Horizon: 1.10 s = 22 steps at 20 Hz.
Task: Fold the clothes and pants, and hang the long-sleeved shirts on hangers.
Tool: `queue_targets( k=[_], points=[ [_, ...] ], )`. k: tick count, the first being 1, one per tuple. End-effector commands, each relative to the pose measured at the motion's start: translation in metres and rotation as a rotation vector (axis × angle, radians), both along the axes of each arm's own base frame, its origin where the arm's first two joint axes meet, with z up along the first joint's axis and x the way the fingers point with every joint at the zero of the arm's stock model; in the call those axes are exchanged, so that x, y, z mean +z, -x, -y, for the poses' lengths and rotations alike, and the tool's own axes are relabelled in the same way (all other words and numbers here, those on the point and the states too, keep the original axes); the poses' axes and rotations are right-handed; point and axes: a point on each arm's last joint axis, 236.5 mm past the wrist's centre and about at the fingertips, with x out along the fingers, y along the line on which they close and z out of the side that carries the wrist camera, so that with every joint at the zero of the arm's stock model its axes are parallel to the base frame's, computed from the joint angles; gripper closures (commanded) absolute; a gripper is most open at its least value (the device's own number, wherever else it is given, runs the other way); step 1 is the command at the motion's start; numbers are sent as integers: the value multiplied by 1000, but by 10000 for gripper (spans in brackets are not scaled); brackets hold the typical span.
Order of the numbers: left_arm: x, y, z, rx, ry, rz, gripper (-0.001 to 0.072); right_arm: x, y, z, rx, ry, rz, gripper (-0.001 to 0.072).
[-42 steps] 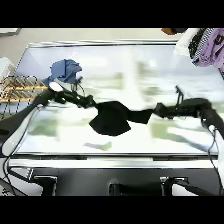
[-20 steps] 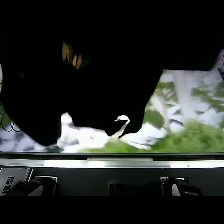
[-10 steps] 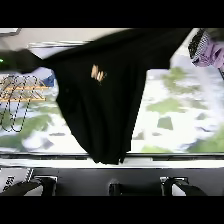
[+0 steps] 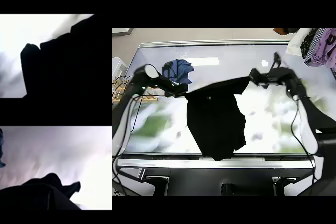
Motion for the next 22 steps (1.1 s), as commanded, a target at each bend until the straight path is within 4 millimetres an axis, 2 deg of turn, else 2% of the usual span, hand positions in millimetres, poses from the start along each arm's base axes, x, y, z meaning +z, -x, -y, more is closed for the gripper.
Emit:
queue_targets(
  k=[1,2,3,4,6,8,10,12,16,20,22],
  points=[
    [-44,4,12,9,48,-100,688,-41,10,-14,16,-24,-115,641],
    [-44,4,12,9,48,-99,688,-38,15,-12,29,-28,-130,525],
    [-43,4,11,11,49,-97,688,-30,23,-5,47,-34,-150,363],
    [-42,5,10,10,48,-100,688,-23,33,4,76,-32,-172,268],
    [-42,8,10,4,48,-114,688,-7,68,32,187,16,-226,271],
    [-42,12,10,-1,48,-127,688,4,111,63,289,60,-301,266],
    [-42,14,10,-5,47,-136,688,4,164,74,367,32,-385,223],
    [-42,14,11,-5,47,-137,688,-15,212,59,368,-18,-462,222],
    [-43,17,12,-11,47,-147,688,-60,304,-7,352,-123,-532,221],
    [-43,22,12,-18,46,-167,687,-74,363,-53,429,-127,-576,210],
    [-43,23,12,-20,46,-169,688,-79,372,-69,454,-92,-578,211]
  ],
)
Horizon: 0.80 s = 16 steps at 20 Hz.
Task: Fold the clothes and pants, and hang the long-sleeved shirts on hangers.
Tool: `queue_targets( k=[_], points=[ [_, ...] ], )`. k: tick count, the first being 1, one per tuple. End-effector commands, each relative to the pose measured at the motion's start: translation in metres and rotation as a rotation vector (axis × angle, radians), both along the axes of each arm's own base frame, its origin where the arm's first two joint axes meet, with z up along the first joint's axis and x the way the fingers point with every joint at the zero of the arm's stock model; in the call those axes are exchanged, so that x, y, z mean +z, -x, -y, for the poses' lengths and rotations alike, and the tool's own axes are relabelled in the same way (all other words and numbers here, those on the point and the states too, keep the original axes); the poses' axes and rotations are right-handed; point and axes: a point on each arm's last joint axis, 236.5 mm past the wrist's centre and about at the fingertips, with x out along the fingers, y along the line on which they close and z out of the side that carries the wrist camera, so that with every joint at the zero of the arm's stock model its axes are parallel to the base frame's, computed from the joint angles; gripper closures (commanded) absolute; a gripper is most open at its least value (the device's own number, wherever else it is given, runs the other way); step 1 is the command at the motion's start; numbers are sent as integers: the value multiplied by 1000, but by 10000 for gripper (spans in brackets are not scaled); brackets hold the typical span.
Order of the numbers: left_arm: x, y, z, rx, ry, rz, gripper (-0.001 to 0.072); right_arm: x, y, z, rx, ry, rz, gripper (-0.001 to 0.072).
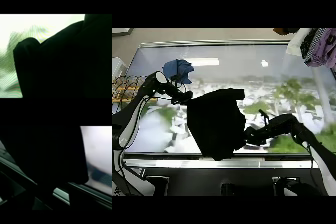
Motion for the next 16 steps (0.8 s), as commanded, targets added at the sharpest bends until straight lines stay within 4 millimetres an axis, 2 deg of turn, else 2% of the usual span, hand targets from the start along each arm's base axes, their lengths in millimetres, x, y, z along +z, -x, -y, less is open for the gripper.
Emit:
queue_targets(
  k=[1,4,5,6,7,9,11,12,14,15,16],
  points=[
    [-1,3,0,-5,-1,-12,688,-13,25,-30,9,28,3,211],
    [-1,6,0,-11,-1,-25,687,-20,16,-44,-46,65,42,237],
    [-1,6,0,-11,-1,-25,688,-21,15,-46,-51,68,47,342],
    [-1,6,0,-11,-1,-25,687,-21,16,-47,-49,69,47,575],
    [-1,7,0,-11,-1,-26,687,-19,16,-47,-47,66,48,685],
    [1,7,-1,-11,-1,-25,688,-11,10,-44,-35,73,98,686],
    [9,2,-9,-8,-24,4,689,5,-11,-20,-50,144,168,686],
    [19,-3,-16,-3,-38,34,689,20,-31,3,-86,202,218,685],
    [62,-22,-31,18,-53,148,689,74,-84,55,-182,305,402,686],
    [92,-31,-39,29,-59,226,689,118,-112,82,-240,347,534,686],
    [132,-40,-48,36,-72,324,689,164,-133,104,-293,380,661,686]
  ],
)
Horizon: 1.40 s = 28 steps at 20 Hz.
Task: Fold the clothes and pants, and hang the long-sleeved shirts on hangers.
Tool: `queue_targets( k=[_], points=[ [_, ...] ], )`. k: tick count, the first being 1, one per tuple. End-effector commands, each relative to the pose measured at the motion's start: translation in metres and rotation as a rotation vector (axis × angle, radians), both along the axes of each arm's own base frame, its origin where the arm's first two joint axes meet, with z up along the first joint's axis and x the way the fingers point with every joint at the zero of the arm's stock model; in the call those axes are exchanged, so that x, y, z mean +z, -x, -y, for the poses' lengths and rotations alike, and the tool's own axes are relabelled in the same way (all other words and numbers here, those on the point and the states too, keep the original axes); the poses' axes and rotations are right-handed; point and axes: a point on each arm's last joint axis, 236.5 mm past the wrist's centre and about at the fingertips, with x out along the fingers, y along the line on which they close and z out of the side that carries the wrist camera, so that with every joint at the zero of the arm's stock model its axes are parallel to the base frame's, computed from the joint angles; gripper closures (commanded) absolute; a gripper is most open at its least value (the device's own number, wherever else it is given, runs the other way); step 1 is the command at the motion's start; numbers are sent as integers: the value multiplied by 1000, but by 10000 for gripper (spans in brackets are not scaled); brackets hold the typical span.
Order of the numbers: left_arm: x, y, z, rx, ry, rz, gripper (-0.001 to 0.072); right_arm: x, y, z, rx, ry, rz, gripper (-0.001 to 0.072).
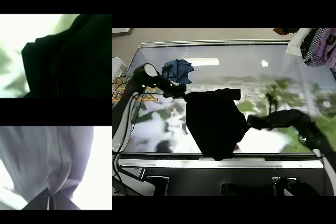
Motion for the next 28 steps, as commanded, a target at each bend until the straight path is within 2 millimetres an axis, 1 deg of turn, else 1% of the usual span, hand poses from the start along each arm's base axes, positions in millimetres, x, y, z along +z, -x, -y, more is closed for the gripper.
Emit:
queue_targets(
  k=[1,2,3,4,5,6,7,8,9,10,11,13,15,17,18,19,20,21,22,23,25,26,27,28],
  points=[
    [111,-23,-29,15,-51,285,689,139,-64,89,-161,182,399,686],
    [156,-22,-35,8,-66,392,689,197,-70,103,-190,204,539,686],
    [204,-15,-38,-8,-81,507,689,253,-69,114,-219,235,670,686],
    [252,-2,-40,-7,-89,615,689,301,-62,124,-251,263,781,686],
    [292,14,-45,4,-106,705,689,345,-50,131,-284,278,881,686],
    [330,37,-48,16,-117,792,689,387,-33,138,-317,293,979,686],
    [360,60,-49,25,-120,858,689,423,-14,144,-346,303,1069,686],
    [388,86,-50,31,-122,927,689,452,4,148,-369,309,1146,685],
    [411,110,-50,42,-116,984,689,479,26,150,-389,306,1222,685],
    [432,134,-53,63,-119,1038,689,499,44,152,-405,301,1283,685],
    [448,154,-57,74,-132,1086,689,515,62,153,-417,295,1338,685],
    [474,189,-66,105,-166,1172,689,534,89,153,-429,288,1408,685],
    [496,215,-78,158,-191,1253,689,542,104,154,-438,280,1446,685],
    [512,230,-89,220,-204,1306,689,541,103,154,-447,262,1435,685],
    [514,232,-92,230,-214,1314,689,537,97,153,-449,254,1414,685],
    [510,229,-92,229,-216,1303,689,528,84,153,-449,242,1367,685],
    [499,219,-92,223,-218,1270,689,513,67,152,-449,231,1295,685],
    [481,204,-92,216,-221,1216,689,487,42,151,-440,227,1187,684],
    [452,185,-92,203,-229,1131,688,451,12,147,-421,230,1048,684],
    [419,166,-92,189,-237,1035,689,412,-16,142,-391,233,906,684],
    [335,121,-92,159,-252,820,688,320,-74,131,-316,254,620,684],
    [287,101,-92,144,-259,703,688,271,-102,130,-290,271,491,684],
    [238,83,-92,130,-265,594,688,228,-126,129,-273,284,387,684],
    [193,69,-91,118,-266,501,688,183,-151,128,-261,291,293,684]
  ],
)
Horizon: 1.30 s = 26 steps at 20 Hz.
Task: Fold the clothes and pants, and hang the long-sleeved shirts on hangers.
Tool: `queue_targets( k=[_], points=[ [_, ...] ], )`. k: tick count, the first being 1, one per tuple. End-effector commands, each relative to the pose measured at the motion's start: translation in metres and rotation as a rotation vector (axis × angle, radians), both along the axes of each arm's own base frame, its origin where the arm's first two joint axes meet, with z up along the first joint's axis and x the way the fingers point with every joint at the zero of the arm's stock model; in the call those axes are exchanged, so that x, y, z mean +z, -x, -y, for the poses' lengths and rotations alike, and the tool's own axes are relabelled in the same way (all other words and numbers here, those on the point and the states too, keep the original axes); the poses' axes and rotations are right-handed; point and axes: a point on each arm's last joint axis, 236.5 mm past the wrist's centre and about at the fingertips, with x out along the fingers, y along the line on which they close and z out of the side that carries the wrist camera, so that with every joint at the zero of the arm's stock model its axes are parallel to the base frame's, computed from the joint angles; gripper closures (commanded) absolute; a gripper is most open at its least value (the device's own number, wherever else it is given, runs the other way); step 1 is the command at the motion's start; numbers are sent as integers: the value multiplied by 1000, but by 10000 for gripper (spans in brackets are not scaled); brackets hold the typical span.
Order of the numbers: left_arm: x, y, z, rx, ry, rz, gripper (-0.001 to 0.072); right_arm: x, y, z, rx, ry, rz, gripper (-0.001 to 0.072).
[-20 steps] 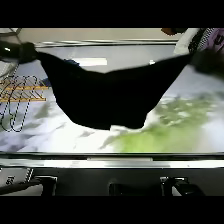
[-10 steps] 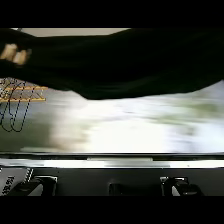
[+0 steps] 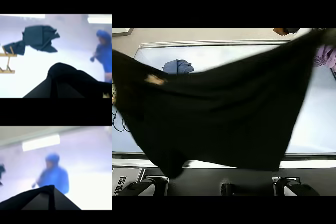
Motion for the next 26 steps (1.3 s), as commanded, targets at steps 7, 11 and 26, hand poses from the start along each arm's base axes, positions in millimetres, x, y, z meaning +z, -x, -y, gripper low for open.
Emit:
queue_targets(
  k=[7,11,26],
  points=[
    [-324,-113,23,-28,107,-519,688,-320,-159,-42,-18,-253,-517,684],
    [-365,-122,30,-16,153,-556,687,-356,-172,-47,-62,-318,-537,681],
    [-287,-13,-57,57,262,-637,180,-284,21,60,212,-56,-667,291]
  ],
)
